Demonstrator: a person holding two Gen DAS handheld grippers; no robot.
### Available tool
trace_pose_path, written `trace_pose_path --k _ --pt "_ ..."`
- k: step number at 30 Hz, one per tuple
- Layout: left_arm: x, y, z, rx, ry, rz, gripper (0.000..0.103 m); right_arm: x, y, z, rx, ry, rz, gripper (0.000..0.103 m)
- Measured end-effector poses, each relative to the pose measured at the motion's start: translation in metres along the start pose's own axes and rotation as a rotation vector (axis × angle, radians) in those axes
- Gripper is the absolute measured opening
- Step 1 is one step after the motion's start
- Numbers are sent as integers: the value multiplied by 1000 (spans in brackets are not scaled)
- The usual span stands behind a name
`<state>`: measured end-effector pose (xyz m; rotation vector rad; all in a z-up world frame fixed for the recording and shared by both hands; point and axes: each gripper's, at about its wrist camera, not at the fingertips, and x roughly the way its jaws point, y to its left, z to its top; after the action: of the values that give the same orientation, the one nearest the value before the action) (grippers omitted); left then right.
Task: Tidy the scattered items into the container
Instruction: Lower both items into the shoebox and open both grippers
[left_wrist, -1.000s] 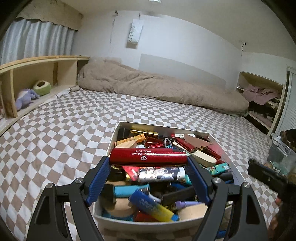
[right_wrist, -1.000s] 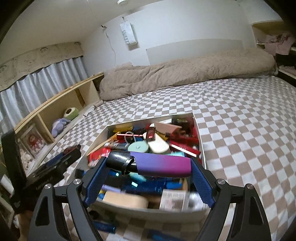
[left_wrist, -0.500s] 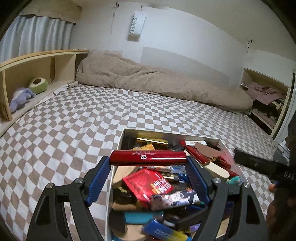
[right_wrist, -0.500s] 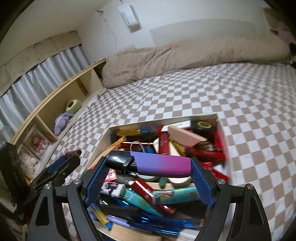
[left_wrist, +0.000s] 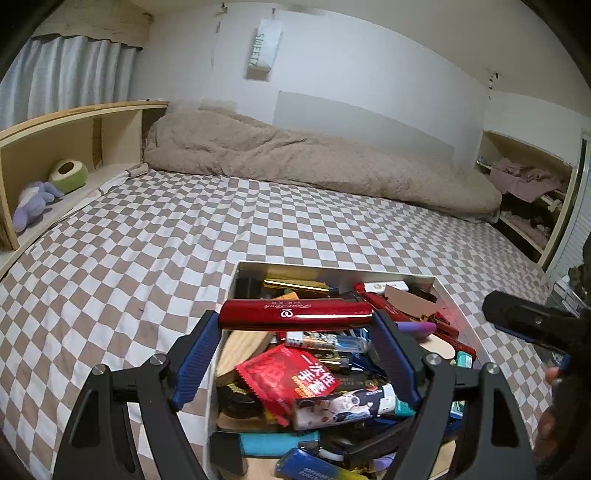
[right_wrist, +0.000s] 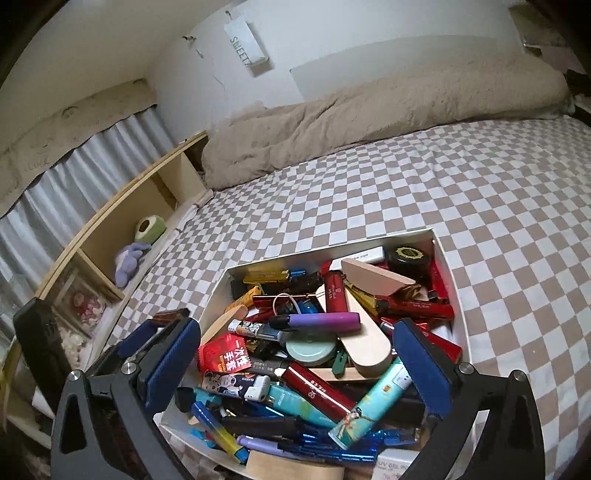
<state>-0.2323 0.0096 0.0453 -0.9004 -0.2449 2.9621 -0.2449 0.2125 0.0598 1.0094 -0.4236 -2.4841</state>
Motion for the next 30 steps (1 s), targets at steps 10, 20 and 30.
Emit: trace_pose_path --k 10,20,30 --pt "17 -28 -3 77 56 -38 82 -14 -3 -3 -10 -21 3 103" --pt "20 -27 3 14 79 -68 103 -22 -14 -6 12 -32 5 103" --pt "3 -32 3 26 70 -49 103 -31 -10 -10 4 -38 4 103"
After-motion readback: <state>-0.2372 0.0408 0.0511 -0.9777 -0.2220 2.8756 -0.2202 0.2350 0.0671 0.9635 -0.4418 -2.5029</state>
